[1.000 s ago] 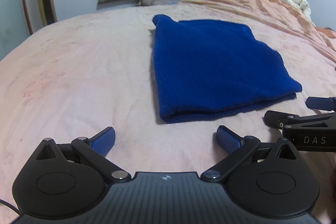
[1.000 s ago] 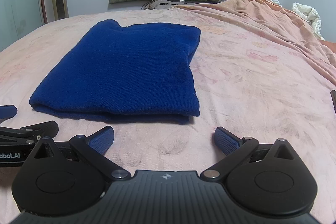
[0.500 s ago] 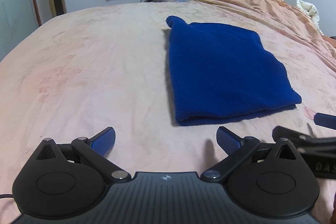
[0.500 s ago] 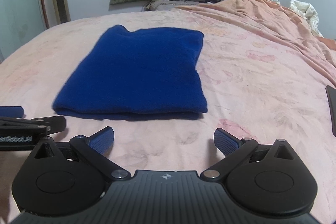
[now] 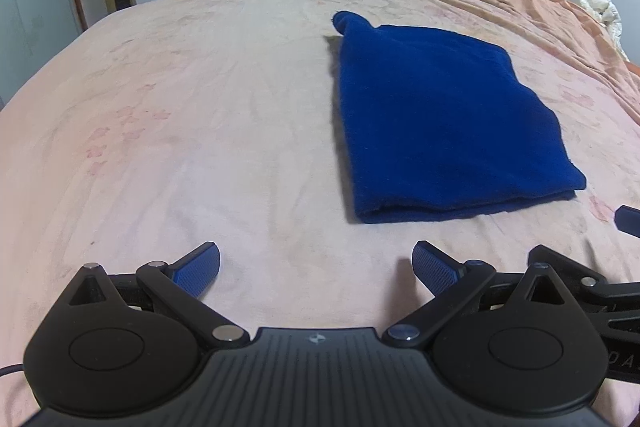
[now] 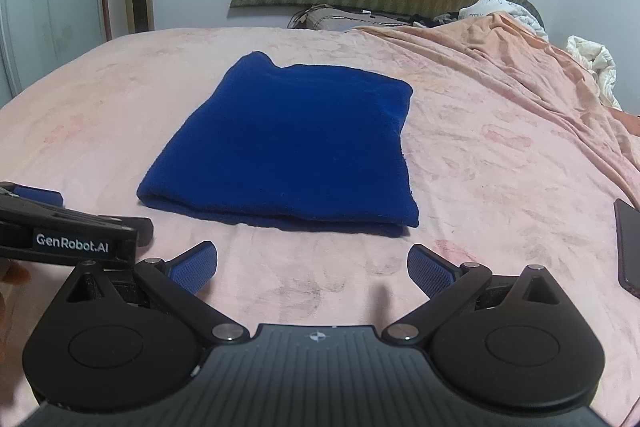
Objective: Fold small clothes
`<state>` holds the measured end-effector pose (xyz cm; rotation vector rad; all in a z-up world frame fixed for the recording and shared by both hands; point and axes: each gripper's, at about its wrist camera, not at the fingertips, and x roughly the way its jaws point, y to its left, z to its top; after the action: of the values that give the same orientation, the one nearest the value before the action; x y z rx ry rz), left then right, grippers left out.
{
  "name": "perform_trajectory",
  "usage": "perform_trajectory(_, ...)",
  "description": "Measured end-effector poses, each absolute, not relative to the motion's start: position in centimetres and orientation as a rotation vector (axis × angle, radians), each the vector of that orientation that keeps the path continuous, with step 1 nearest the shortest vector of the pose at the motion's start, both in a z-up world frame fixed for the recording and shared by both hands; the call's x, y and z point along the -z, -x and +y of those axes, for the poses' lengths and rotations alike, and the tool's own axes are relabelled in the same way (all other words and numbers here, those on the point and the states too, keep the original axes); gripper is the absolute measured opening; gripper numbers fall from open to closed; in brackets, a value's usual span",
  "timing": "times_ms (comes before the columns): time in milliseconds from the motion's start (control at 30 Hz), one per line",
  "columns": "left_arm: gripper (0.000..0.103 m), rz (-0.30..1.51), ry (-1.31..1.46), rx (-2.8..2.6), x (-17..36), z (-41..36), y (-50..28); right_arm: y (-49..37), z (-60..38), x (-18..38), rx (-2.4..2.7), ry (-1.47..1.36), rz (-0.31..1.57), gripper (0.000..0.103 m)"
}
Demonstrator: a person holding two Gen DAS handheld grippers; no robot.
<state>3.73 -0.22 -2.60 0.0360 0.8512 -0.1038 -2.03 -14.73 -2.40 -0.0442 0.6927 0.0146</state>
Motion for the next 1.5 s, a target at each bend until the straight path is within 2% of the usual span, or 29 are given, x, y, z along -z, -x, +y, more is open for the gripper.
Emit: perform_trajectory(1500,0.103,0.875,-0.065,0.106,3.0,-0.9,-3.4,2.7,-15.7,2.4,0.006,0.024,0.667,0.102)
